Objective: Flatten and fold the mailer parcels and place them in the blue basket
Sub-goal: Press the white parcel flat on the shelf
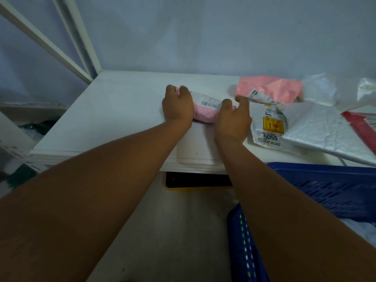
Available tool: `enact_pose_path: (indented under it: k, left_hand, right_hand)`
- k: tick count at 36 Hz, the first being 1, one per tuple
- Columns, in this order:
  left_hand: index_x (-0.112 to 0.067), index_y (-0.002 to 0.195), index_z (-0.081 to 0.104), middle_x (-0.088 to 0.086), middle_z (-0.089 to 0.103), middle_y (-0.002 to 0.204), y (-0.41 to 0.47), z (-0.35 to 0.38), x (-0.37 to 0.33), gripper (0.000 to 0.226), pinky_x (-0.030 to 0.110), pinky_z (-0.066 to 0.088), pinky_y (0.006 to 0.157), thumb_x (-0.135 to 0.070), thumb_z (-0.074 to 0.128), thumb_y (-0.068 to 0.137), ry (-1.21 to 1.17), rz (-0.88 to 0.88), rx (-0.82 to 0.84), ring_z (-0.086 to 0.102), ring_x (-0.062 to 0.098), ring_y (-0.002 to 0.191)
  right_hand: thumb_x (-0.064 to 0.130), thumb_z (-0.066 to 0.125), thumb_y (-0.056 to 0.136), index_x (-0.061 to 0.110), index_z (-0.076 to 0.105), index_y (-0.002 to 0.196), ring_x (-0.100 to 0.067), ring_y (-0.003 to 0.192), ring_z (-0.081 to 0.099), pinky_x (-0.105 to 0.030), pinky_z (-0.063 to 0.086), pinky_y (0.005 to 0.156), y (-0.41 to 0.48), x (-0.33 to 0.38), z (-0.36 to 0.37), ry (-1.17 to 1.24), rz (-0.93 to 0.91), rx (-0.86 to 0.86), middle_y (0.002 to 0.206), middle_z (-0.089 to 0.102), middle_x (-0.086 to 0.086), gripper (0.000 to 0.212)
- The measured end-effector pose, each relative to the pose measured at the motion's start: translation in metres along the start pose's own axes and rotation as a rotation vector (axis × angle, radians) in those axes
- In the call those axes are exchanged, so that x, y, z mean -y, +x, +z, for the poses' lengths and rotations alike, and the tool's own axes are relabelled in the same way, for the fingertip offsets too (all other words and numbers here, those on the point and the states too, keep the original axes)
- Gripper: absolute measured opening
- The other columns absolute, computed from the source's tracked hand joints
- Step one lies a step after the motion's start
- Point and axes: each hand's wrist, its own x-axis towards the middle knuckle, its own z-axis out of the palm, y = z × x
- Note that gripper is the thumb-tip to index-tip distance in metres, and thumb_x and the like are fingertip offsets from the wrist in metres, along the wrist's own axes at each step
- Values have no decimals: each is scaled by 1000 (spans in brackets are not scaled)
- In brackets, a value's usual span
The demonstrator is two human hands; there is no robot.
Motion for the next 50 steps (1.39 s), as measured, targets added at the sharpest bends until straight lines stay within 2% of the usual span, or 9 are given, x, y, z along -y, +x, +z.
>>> enact_pose_path:
  k: [10, 15, 21, 31, 36, 40, 44, 47, 50]
  left_hand:
    - [-10, 100, 56, -2, 57, 87, -5, -14, 3, 32, 28, 39, 71, -40, 44, 101, 127, 29, -48, 55, 22, 82]
    - [-17, 99, 57, -6, 58, 87, -7, -34, 1, 32, 27, 38, 72, -46, 44, 100, 182, -3, -82, 57, 20, 85]
    - [-19, 105, 59, -2, 66, 103, -8, -53, -4, 40, 29, 42, 78, -54, 40, 100, 260, -42, -64, 63, 23, 100]
    - [-14, 115, 66, 5, 68, 119, -5, -68, -4, 51, 32, 44, 89, -56, 44, 98, 248, -137, -20, 63, 27, 111]
    - [-15, 118, 55, 6, 56, 122, -7, -65, -22, 46, 35, 44, 83, -47, 61, 86, 252, -177, -119, 62, 29, 107]
    - [-15, 127, 36, 7, 38, 130, -5, -61, -55, 58, 44, 36, 99, -29, 67, 79, 355, -81, -174, 47, 26, 121]
    - [-25, 113, 49, 0, 45, 119, -4, -54, -61, 42, 43, 41, 94, -18, 65, 74, 463, 161, -114, 49, 21, 112]
    - [-28, 107, 59, -3, 56, 114, -8, -50, -53, 27, 39, 41, 91, -22, 61, 81, 608, 395, 31, 53, 21, 110]
    - [-24, 107, 65, -3, 65, 112, -10, -51, -43, 21, 36, 40, 91, -25, 55, 88, 702, 505, 120, 59, 21, 107]
  right_hand:
    - [30, 53, 93, 24, 51, 135, -20, 101, 58, -26, 35, 77, -3, 1, -1, -12, -34, 45, 106, 60, 3, 43]
    - [28, 54, 90, 26, 49, 135, -22, 100, 61, -28, 42, 79, -7, 0, 1, -87, -94, 120, 111, 67, -1, 45]
    - [33, 58, 90, 23, 52, 129, -24, 88, 64, -29, 45, 75, -6, -5, 5, -69, -181, 163, 91, 67, -6, 41]
    - [41, 64, 90, 19, 57, 126, -23, 84, 62, -26, 39, 74, -6, -5, 5, -136, -243, 184, 68, 53, 11, 43]
    - [42, 52, 93, 20, 53, 123, -28, 80, 63, -33, 43, 69, -7, -10, 6, -232, -399, 155, 76, 65, -4, 38]
    - [37, 42, 85, 25, 49, 126, -28, 83, 58, -31, 32, 67, -8, -15, -1, -372, -531, 155, 87, 63, -8, 43]
    - [35, 44, 80, 20, 55, 125, -26, 93, 55, -31, 32, 67, -12, -6, -13, -350, -638, 119, 90, 62, -7, 49]
    - [26, 48, 80, 14, 60, 118, -28, 99, 52, -30, 28, 67, -16, 7, -15, -350, -760, 79, 95, 62, -7, 42]
    - [20, 49, 80, 12, 64, 111, -28, 101, 54, -30, 32, 67, -16, 18, -7, -364, -786, 60, 99, 65, -7, 36]
